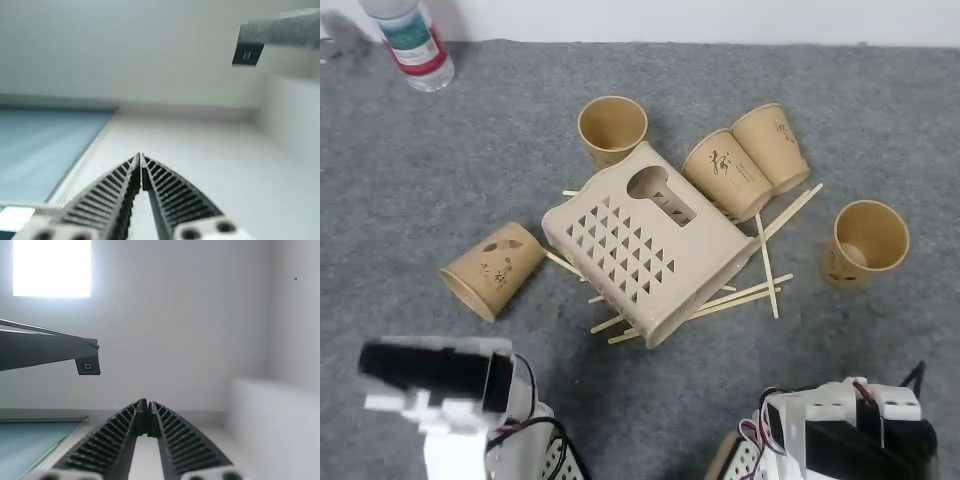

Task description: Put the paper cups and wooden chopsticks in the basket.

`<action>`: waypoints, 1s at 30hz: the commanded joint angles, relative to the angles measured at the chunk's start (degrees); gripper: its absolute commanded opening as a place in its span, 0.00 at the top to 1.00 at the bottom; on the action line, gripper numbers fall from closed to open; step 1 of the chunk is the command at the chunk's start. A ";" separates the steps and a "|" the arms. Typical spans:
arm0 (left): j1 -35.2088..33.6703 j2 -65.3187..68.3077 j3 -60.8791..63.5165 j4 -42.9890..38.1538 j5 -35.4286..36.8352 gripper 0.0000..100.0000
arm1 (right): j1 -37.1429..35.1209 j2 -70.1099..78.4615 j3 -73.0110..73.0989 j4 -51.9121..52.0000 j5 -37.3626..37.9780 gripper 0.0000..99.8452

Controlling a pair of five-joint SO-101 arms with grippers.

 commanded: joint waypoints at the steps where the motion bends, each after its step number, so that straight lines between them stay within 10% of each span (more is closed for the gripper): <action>1: 0.26 -0.88 -1.19 4.31 -0.44 0.99 | 0.13 0.66 0.97 1.10 0.62 0.99; 14: 0.26 -0.88 -1.19 44.13 -0.44 0.99 | -0.04 0.66 0.88 28.09 0.62 0.99; 23: -2.20 -1.05 -1.19 85.10 -0.26 0.99 | 1.01 0.48 0.97 86.64 0.70 0.99; 30: -17.23 -1.05 -1.19 98.46 -0.26 0.99 | 8.40 0.48 0.97 115.47 0.62 0.99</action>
